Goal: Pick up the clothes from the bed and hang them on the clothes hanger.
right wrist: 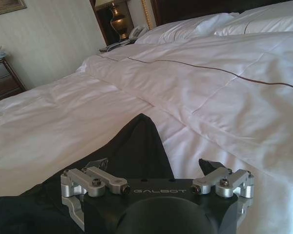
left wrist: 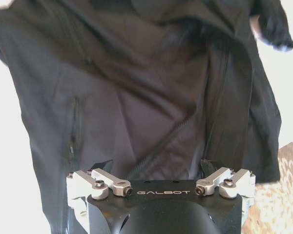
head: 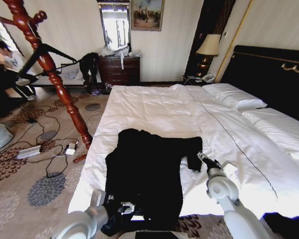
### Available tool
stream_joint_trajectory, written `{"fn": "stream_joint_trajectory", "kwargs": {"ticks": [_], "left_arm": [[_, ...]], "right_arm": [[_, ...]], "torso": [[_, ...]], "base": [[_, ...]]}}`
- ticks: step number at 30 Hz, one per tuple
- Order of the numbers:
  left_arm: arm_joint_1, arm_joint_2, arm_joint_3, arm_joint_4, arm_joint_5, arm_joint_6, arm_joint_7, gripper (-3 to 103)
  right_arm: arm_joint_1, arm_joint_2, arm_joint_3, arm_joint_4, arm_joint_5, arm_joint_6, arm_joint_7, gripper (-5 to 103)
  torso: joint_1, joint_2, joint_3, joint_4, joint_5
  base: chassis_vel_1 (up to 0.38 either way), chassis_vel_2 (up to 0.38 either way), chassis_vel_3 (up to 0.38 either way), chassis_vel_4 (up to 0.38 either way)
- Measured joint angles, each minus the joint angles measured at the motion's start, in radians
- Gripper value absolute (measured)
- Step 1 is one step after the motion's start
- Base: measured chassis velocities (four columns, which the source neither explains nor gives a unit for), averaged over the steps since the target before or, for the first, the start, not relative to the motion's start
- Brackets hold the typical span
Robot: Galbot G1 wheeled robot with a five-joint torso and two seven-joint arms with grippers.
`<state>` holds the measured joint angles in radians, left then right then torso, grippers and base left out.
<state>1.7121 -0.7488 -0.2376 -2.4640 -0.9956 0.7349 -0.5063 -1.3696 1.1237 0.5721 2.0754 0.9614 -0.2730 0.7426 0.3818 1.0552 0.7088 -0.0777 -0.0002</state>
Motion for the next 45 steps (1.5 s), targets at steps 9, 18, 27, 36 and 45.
{"fn": "stream_joint_trajectory", "kwargs": {"ticks": [9,18,27,36,45], "left_arm": [[-0.015,-0.02,0.05,-0.018,-0.143,0.0,0.148,100],[-0.115,-0.05,0.019,-0.01,-0.238,0.001,0.195,100],[-0.326,-0.174,-0.247,0.15,-0.178,-0.07,0.177,100],[-0.567,-0.245,-0.265,0.5,-0.137,-0.102,0.197,100],[-0.862,-0.34,-0.198,0.818,-0.157,-0.106,0.223,100]], "right_arm": [[-0.027,-0.004,0.013,0.007,-0.005,0.0,0.006,100],[-0.03,-0.002,0.015,0.011,-0.004,-0.002,0.012,100],[0.018,0.012,-0.038,-0.027,-0.005,-0.002,0.012,100],[0.082,-0.003,-0.098,-0.076,0.006,-0.003,-0.002,100],[0.096,-0.021,-0.099,-0.106,0.011,-0.001,-0.008,100]], "torso": [[0.0,0.0,0.0,-0.0004,0.0001],[0.0,0.0,0.0,0.0001,0.0002],[0.0,0.0,0.0,-0.0014,0.0],[0.0,0.0,0.0,-0.0009,0.0001],[0.0,0.0,0.0,-0.0006,0.0002]], "base": [[0.0,0.0,0.0,0.0],[0.0,0.0,0.0,0.0],[0.0,0.0,0.0,0.0],[0.0,0.0,0.0,0.0],[0.0,0.0,0.0,0.0]]}}
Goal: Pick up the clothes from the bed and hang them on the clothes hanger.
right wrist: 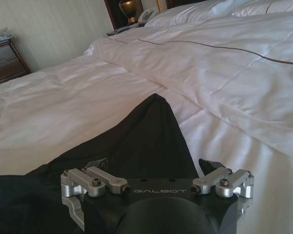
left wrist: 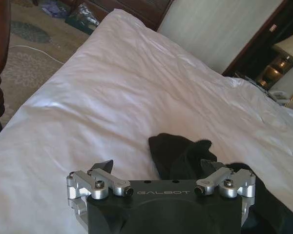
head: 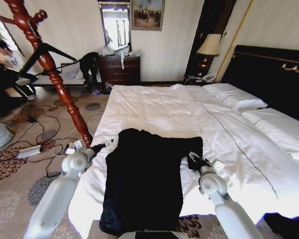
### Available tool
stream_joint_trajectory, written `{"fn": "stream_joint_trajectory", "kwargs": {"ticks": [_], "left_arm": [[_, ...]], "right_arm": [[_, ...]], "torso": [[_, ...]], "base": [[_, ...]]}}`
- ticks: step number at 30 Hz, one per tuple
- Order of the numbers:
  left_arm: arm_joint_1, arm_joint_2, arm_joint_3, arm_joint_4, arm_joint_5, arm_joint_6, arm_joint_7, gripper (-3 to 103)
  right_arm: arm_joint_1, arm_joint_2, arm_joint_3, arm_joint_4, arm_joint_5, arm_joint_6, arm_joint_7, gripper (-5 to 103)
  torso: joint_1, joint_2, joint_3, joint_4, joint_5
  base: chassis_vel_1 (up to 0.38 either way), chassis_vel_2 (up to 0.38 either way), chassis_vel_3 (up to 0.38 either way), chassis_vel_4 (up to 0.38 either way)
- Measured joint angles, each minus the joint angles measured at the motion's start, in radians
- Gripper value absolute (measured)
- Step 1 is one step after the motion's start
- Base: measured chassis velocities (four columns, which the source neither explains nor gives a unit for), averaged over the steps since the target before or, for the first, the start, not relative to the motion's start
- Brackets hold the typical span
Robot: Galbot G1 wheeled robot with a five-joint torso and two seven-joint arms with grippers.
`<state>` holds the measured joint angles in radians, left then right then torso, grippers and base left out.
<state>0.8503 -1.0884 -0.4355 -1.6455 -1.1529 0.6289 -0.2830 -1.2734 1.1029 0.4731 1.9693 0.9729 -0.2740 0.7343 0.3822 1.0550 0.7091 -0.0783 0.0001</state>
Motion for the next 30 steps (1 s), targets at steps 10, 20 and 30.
{"fn": "stream_joint_trajectory", "kwargs": {"ticks": [10,20,30], "left_arm": [[-0.135,-0.084,0.063,0.139,0.034,-0.002,0.023,93],[-0.133,-0.111,0.094,0.164,0.034,0.007,0.018,55],[-0.139,-0.1,0.101,0.164,0.032,0.004,0.018,23]], "right_arm": [[0.03,-0.001,-0.009,-0.036,0.012,0.0,0.004,100],[0.036,0.012,-0.009,-0.039,0.016,0.0,0.009,100],[0.007,0.021,0.002,-0.027,0.012,0.002,0.014,100]], "torso": [[0.0,0.0,0.0,0.0003,0.0001],[0.0,0.0,0.0,0.0005,-0.0001],[0.0,0.0,0.0,0.0003,-0.0002]], "base": [[0.0,0.0,0.0,0.0],[0.0,0.0,0.0,0.0],[0.0,0.0,0.0,0.0]]}}
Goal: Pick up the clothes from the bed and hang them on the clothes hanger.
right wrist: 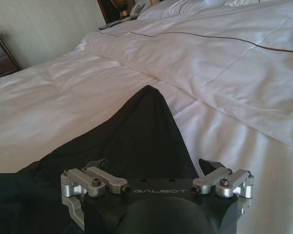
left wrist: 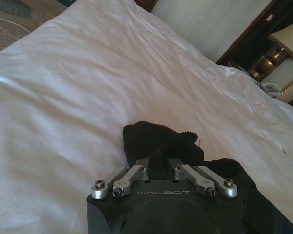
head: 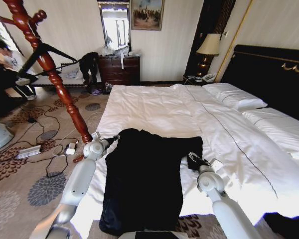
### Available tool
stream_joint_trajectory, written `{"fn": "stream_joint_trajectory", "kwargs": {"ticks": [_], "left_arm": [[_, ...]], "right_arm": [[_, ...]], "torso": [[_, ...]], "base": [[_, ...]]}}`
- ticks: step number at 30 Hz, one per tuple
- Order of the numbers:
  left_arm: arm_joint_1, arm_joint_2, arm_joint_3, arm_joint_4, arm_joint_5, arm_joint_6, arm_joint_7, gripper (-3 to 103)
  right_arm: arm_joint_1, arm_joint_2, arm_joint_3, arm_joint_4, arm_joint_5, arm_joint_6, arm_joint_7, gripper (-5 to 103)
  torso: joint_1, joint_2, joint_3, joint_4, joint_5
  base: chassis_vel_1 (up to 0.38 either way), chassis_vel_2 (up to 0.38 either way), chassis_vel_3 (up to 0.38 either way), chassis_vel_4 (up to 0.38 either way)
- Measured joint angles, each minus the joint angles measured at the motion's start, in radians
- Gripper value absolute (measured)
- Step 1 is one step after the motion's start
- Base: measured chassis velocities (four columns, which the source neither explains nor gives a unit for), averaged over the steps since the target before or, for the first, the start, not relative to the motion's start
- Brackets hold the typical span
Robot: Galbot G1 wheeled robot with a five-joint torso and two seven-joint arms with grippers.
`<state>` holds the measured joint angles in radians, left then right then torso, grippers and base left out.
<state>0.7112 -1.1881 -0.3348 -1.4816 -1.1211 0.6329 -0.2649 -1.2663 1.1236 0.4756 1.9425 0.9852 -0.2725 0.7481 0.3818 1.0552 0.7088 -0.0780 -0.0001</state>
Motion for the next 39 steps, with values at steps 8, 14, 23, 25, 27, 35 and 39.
{"fn": "stream_joint_trajectory", "kwargs": {"ticks": [8,14,23,25,27,35,39], "left_arm": [[-0.02,0.049,0.047,-0.031,-0.013,-0.017,0.018,1],[-0.078,0.055,0.139,-0.086,-0.072,-0.028,0.033,0],[-0.168,-0.141,0.3,-0.023,-0.035,-0.048,0.021,0],[-0.17,-0.181,0.312,0.011,-0.005,-0.06,0.02,0],[-0.166,-0.259,0.324,0.065,0.044,-0.074,-0.008,0],[-0.027,-0.186,0.299,-0.13,0.005,-0.006,-0.169,16],[0.112,-0.033,0.226,-0.319,-0.015,-0.006,-0.18,32]], "right_arm": [[-0.002,0.006,0.005,0.0,-0.001,0.003,0.001,100],[-0.006,0.012,0.006,-0.003,-0.003,0.005,0.001,100],[-0.041,0.009,0.007,0.001,-0.03,0.007,0.0,100],[-0.05,0.009,0.008,0.005,-0.035,0.008,-0.002,100],[-0.071,0.01,0.014,0.011,-0.046,0.013,-0.006,100],[-0.082,0.007,0.02,0.024,-0.055,0.018,-0.011,100],[-0.064,0.004,0.013,0.018,-0.053,0.018,-0.011,100]], "torso": [[0.0,0.0,0.0,0.0002,0.0001],[0.0,0.0,0.0,0.0001,0.0001],[0.0,0.0,0.0,-0.0002,0.0004],[0.0,0.0,0.0,-0.0001,0.0003],[0.0,0.0,0.0,-0.0007,0.0003],[0.0,0.0,0.0,0.0,-0.0001],[0.0,0.0,0.0,0.0005,-0.0003]], "base": [[0.0,0.0,0.0,0.0],[0.0,0.0,0.0,0.0],[0.0,0.0,0.0,0.0],[0.0,0.0,0.0,0.0],[0.0,0.0,0.0,0.0],[0.0,0.0,0.0,0.0],[0.0,0.0,0.0,0.0]]}}
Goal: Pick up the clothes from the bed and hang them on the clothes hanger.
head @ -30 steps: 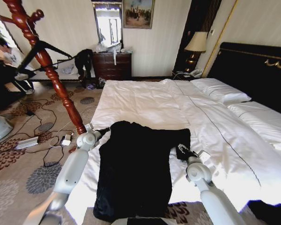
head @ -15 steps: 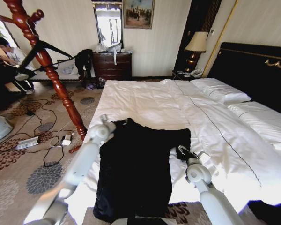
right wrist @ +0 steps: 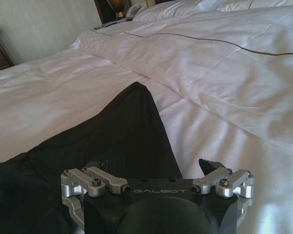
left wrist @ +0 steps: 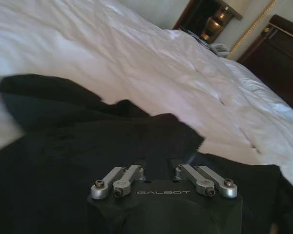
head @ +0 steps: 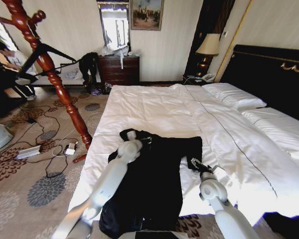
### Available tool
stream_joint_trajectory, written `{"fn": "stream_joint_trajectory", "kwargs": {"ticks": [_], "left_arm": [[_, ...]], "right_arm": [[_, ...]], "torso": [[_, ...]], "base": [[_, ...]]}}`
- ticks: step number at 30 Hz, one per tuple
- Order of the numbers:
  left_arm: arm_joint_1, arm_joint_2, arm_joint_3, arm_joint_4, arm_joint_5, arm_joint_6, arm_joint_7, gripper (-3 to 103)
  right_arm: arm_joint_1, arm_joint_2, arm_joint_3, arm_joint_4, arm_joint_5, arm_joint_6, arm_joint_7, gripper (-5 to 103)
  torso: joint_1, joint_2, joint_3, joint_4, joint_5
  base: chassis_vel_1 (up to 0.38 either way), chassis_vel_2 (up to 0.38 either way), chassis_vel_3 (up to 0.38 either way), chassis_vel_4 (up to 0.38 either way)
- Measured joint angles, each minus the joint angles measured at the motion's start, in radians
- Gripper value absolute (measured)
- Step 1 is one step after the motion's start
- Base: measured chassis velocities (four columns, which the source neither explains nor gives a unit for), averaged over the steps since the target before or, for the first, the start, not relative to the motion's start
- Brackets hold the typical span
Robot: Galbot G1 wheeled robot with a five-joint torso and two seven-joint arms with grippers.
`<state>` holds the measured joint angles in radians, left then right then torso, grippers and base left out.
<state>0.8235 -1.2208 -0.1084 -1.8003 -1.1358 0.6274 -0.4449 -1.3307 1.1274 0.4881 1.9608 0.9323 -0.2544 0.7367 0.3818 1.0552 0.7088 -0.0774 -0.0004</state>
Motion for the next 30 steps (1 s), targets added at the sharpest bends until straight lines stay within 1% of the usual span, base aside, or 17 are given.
{"fn": "stream_joint_trajectory", "kwargs": {"ticks": [1,2,3,4,5,6,8,10,11,13,15,16,18,20,24,27,30], "left_arm": [[0.041,0.034,-0.026,-0.042,0.003,-0.007,0.005,32],[0.105,0.076,-0.073,-0.105,0.009,-0.021,0.013,38],[0.127,0.087,-0.091,-0.123,0.012,-0.025,0.014,38],[0.213,0.113,-0.174,-0.181,0.046,-0.046,0.015,48],[0.213,0.113,-0.174,-0.181,0.046,-0.046,0.015,48],[0.254,0.118,-0.212,-0.203,0.072,-0.059,0.01,48],[0.345,0.117,-0.281,-0.242,0.126,-0.065,-0.033,59],[0.459,0.089,-0.347,-0.264,0.187,-0.063,-0.127,70],[0.459,0.089,-0.347,-0.264,0.187,-0.063,-0.127,70],[0.512,0.074,-0.369,-0.264,0.236,-0.065,-0.148,76],[0.605,0.061,-0.391,-0.265,0.316,-0.071,-0.145,86],[0.605,0.061,-0.391,-0.265,0.316,-0.071,-0.145,86],[0.659,0.061,-0.389,-0.282,0.354,-0.078,-0.128,96],[0.701,0.064,-0.373,-0.307,0.375,-0.085,-0.113,98],[0.713,0.054,-0.354,-0.314,0.405,-0.105,-0.087,100],[0.695,0.04,-0.346,-0.298,0.399,-0.107,-0.08,100],[0.656,0.032,-0.333,-0.274,0.356,-0.099,-0.074,100]], "right_arm": [[0.006,0.0,-0.003,-0.003,0.001,0.0,0.0,100],[0.013,0.001,-0.008,-0.007,0.001,0.0,-0.001,100],[0.016,0.002,-0.008,-0.008,0.002,0.0,-0.001,100],[0.022,0.01,-0.012,-0.011,0.003,0.0,-0.001,100],[0.022,0.01,-0.012,-0.011,0.003,0.0,-0.001,100],[0.025,0.015,-0.012,-0.012,0.004,0.0,-0.001,100],[0.028,0.023,-0.014,-0.012,0.004,0.0,-0.001,100],[0.021,0.029,-0.012,-0.002,0.004,0.0,-0.001,100],[0.021,0.029,-0.012,-0.002,0.004,0.0,-0.001,100],[0.01,0.03,-0.005,0.011,0.004,0.0,0.001,100],[-0.009,0.03,0.005,0.037,0.004,0.0,0.005,100],[-0.009,0.03,0.005,0.037,0.004,0.0,0.005,100],[-0.018,0.025,0.012,0.05,0.005,0.0,0.008,100],[-0.029,0.018,0.019,0.066,0.01,0.0,0.013,100],[-0.045,0.01,0.031,0.086,0.014,-0.001,0.019,100],[-0.052,0.008,0.034,0.094,0.015,-0.002,0.024,100],[-0.063,0.006,0.035,0.105,0.016,-0.007,0.035,100]], "torso": [[0.0,0.0,0.0,0.0001,0.0],[0.0,0.0,0.0,0.0,0.0],[0.0,0.0,0.0,0.0001,0.0001],[0.0,0.0,0.0,0.0,-0.0001],[0.0,0.0,0.0,0.0,-0.0001],[0.0,0.0,0.0,-0.0002,0.0],[0.0,0.0,0.0,-0.0004,0.0001],[0.0,0.0,0.0,-0.0002,0.0002],[0.0,0.0,0.0,-0.0002,0.0002],[0.0,0.0,0.0,-0.0004,-0.0002],[0.0,0.0,0.0,-0.0007,0.0001],[0.0,0.0,0.0,-0.0007,0.0001],[0.0,0.0,0.0,-0.0003,0.0002],[0.0,0.0,0.0,-0.0006,0.0004],[0.0,0.0,0.0,-0.0006,0.0005],[0.0,0.0,0.0,-0.0006,0.0003],[0.0,0.0,0.0,-0.0007,0.0004]], "base": [[0.0,0.0,0.0,0.0],[0.0,0.0,0.0,0.0],[0.0,0.0,0.0,0.0],[0.0,0.0,0.0,0.0],[0.0,0.0,0.0,0.0],[0.0,0.0,0.0,0.0],[0.0,0.0,0.0,0.0],[0.0,0.0,0.0,0.0],[0.0,0.0,0.0,0.0],[0.0,0.0,0.0,0.0],[0.0,0.0,0.0,0.0],[0.0,0.0,0.0,0.0],[0.0,0.0,0.0,0.0],[0.0,0.0,0.0,0.0],[0.0,0.0,0.0,0.0],[0.0,0.0,0.0,0.0],[0.0,0.0,0.0,0.0]]}}
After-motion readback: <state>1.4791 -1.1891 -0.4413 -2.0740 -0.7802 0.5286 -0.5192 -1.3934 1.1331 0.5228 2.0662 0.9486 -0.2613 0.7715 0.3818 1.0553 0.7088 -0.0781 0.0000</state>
